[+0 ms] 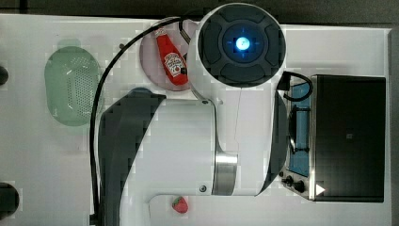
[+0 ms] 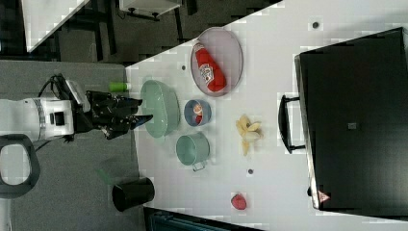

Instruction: Pick Banana and place it in mug.

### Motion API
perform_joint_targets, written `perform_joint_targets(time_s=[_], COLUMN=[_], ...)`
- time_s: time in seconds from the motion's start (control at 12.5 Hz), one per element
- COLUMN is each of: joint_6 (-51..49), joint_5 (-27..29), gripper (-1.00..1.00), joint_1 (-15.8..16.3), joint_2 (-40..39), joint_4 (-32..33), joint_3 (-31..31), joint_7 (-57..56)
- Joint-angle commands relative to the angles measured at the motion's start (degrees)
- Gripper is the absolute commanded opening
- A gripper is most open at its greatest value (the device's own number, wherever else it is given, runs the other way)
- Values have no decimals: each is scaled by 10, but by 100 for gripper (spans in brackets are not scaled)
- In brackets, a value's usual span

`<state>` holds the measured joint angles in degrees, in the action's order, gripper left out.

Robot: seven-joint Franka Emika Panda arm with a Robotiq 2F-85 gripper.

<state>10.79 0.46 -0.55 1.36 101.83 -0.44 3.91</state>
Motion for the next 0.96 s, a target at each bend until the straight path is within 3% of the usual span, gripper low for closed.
perform_joint_targets(time_s=[0.08,0.24,0.64,0.96], joint_6=[-87,-87,-6,155], joint_5=[-20,-20,-20,-20], gripper=[59,100,100,100], joint_1=[7,7,7,7], joint_2=[184,183,160,110], joint_4=[106,107,183,283], joint_3=[-22,-22,-21,-22], joint_7=[18,18,0,-141])
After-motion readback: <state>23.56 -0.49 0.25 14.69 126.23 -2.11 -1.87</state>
